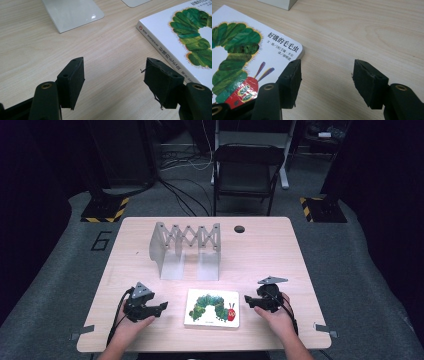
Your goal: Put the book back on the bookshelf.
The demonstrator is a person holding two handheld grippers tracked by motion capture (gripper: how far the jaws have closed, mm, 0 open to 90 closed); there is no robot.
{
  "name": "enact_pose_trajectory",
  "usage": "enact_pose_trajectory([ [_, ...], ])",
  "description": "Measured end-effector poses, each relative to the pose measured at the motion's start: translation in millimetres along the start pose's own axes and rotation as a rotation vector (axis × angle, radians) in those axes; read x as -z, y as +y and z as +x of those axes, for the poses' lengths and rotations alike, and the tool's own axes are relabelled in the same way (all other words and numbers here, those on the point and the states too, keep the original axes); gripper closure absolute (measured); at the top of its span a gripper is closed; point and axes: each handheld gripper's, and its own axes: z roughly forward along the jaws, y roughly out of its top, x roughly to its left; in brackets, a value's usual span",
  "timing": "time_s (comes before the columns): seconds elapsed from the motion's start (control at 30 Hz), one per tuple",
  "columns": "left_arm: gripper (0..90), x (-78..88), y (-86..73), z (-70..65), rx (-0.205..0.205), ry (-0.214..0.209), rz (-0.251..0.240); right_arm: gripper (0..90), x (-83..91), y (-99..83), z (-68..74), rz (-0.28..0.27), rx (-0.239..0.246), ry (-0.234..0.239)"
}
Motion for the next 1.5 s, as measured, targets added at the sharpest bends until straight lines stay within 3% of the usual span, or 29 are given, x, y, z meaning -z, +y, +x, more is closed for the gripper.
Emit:
enact_pose_trajectory([
  [0.1,32.4,-1.1,2.4,-5.5,-0.016,-0.017,0.009,39.7,4.1,1.8,1.4,-0.006,-0.027,0.004],
  [0.27,32.4,-3.6,6.2,-18.6,-0.053,-0.033,0.014,39.8,9.1,5.8,4.9,-0.029,-0.02,0.007],
  [0.3,32.4,-4.3,7.0,-20.9,-0.066,-0.034,0.014,39.7,10.7,6.9,7.6,-0.025,-0.039,0.007],
  [0.47,31.6,-8.5,10.3,-28.3,-0.093,-0.054,0.028,39.7,12.5,12.3,14.3,-0.037,-0.004,0.002],
  [0.53,31.0,-9.4,11.5,-29.8,-0.084,-0.067,0.021,39.6,12.5,13.9,18.8,-0.028,-0.016,0.003],
  [0.63,29.8,-11.6,11.7,-31.9,-0.08,-0.065,0.011,39.4,10.4,14.6,23.4,-0.028,0.006,0.006],
  [0.7,29.7,-12.4,10.6,-33.9,-0.074,-0.068,0.015,38.9,10.3,14.6,28.4,-0.026,-0.012,0.02],
  [0.8,29.7,-11.8,9.6,-36.9,-0.098,-0.067,0.024,38.6,11.3,14.3,35.4,-0.03,-0.018,0.039],
  [0.87,29.7,-12.8,9.3,-39.6,-0.099,-0.076,0.011,38.5,11.6,14.4,38.7,-0.04,0.012,0.044],
  [0.93,29.7,-12.9,10.3,-41.6,-0.138,-0.083,0.014,38.5,11.1,14.8,40.8,-0.039,0.031,0.047],
  [1.03,29.5,-11.5,9.2,-42.8,-0.151,-0.1,0.014,38.0,7.5,15.2,40.9,-0.027,0.042,0.057],
  [1.13,28.5,-11.7,7.6,-42.9,-0.136,-0.119,0.005,37.5,3.3,14.9,41.3,-0.015,0.034,0.064],
  [1.33,28.0,-19.7,5.4,-45.6,-0.138,-0.132,0.034,36.9,-8.3,13.7,39.7,0.022,0.06,0.069],
  [1.5,27.2,-27.9,2.5,-51.8,-0.174,-0.125,0.059,36.3,-16.4,11.9,36.3,0.075,0.039,0.106],
])
